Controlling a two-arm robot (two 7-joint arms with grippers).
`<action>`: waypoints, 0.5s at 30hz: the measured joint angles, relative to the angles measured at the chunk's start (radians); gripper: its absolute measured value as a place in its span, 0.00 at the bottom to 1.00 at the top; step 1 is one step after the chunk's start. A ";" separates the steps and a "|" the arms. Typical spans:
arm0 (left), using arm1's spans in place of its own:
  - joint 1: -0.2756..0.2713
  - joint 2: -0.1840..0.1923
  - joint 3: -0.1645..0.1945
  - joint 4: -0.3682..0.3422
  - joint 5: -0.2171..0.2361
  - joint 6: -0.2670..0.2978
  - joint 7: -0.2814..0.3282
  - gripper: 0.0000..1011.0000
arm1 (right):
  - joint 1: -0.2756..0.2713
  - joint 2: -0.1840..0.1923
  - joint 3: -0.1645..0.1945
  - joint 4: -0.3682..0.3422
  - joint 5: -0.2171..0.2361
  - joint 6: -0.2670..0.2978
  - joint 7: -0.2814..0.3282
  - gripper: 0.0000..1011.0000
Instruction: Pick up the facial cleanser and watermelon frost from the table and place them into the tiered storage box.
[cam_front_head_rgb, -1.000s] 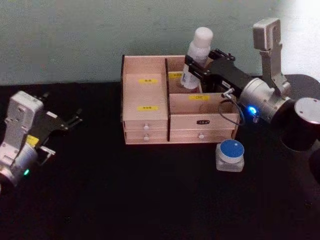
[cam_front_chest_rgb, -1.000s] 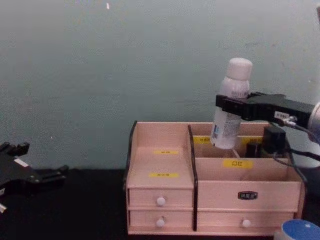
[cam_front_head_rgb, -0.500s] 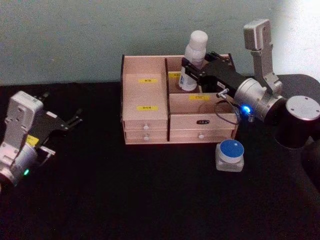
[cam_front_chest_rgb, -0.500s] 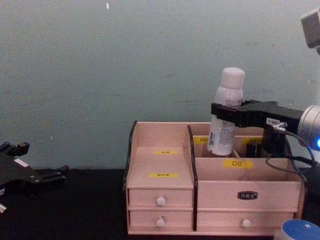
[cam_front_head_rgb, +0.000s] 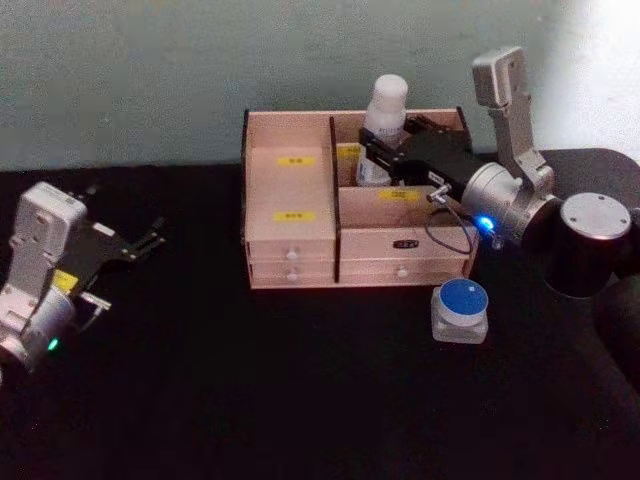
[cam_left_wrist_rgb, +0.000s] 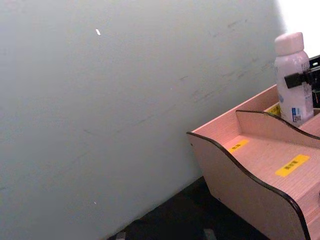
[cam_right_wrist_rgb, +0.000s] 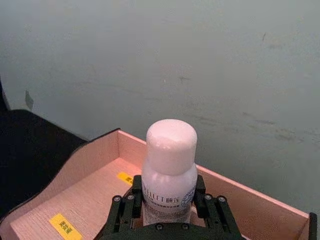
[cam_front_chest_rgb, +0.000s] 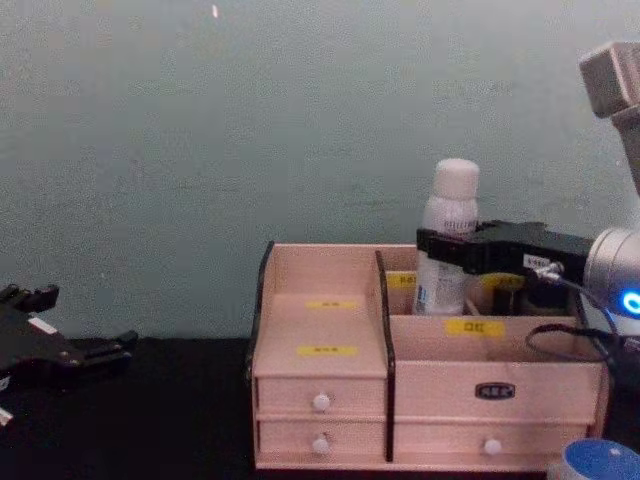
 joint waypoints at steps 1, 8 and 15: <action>0.000 0.000 0.000 0.000 0.000 0.000 0.000 0.99 | 0.002 -0.002 -0.001 0.006 -0.004 0.003 0.000 0.58; 0.000 0.000 0.000 0.000 0.000 0.000 0.000 0.99 | 0.011 -0.009 -0.004 0.031 -0.018 0.011 0.000 0.58; 0.000 0.000 0.000 0.000 0.000 0.000 0.000 0.99 | 0.024 -0.019 -0.004 0.068 -0.029 0.015 0.001 0.58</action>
